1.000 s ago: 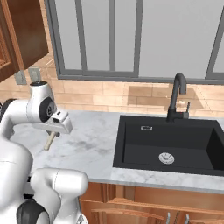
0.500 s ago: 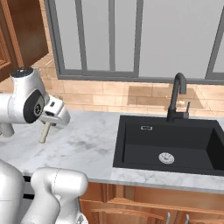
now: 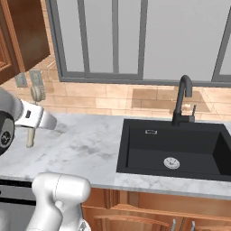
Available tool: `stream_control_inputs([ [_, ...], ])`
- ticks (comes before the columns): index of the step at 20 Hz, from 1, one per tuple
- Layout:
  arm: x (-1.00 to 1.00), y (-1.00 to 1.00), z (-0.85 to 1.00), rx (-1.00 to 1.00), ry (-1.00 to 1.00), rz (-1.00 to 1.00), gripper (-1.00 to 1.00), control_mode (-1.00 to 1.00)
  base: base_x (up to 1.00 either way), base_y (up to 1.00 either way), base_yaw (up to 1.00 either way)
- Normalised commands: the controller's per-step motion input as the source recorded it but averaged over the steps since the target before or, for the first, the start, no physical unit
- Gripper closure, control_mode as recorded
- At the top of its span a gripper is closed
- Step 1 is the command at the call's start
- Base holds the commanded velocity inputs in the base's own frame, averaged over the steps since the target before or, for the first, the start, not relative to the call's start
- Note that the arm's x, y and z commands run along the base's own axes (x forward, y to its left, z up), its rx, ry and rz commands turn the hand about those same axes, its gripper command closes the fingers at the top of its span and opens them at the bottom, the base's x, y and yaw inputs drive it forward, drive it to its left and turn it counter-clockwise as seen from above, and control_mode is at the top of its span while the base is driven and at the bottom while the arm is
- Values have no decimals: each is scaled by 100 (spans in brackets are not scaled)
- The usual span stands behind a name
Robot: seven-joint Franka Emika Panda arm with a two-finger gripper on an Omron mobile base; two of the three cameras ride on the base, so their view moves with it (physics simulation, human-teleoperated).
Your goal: Grab the spray bottle from the cabinet, then place it next to the cutting board for sanitizing. Then grab the dish brush from the countertop next to the sink and place it next to the cutting board.
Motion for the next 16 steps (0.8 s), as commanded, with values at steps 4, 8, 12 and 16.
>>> stream_control_inputs([
  [4,-38,0,24,0,-21,0,100,100,-47,0,0],
  [8,0,0,0,0,0,0,100,100,-100,-9,0],
  [12,0,0,0,0,0,0,100,100,-100,0,0],
  [16,0,0,0,0,0,0,100,100,-100,15,0],
])
